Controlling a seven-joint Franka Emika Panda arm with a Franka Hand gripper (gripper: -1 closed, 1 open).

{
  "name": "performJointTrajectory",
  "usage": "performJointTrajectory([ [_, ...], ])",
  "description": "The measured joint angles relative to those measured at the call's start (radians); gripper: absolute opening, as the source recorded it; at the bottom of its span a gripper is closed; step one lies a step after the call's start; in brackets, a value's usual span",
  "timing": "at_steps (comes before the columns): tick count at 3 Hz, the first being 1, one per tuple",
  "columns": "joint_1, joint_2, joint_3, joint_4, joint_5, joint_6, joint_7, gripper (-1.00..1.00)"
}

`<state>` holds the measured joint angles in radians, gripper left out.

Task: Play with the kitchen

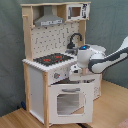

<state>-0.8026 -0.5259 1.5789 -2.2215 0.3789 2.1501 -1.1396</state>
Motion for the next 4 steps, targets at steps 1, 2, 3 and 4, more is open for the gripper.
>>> performJointTrajectory([
  [1,-0.035,0.000,0.055,0.000,0.013,0.032,0.037,-1.00],
  [2,-0.074,0.000,0.119,0.000,0.044,0.075,0.092,-1.00],
  [3,-0.117,-0.001,0.193,0.000,0.088,0.110,0.109,-1.00],
  [4,-0.159,-0.001,0.256,0.004,0.129,0.156,0.133,-1.00],
])
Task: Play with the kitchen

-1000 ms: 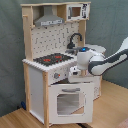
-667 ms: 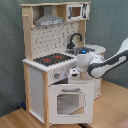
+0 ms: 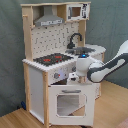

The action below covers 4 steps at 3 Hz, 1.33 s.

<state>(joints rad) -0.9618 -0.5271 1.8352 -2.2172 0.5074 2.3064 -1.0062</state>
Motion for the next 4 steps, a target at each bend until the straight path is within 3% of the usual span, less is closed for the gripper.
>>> performJointTrajectory([
  [2,0.011,0.000,0.064,0.043,0.003,0.006,0.189,-1.00],
  [3,0.020,0.001,0.081,0.043,0.003,0.004,0.224,-1.00],
  [4,0.021,0.002,0.081,0.043,0.003,0.004,0.226,1.00],
])
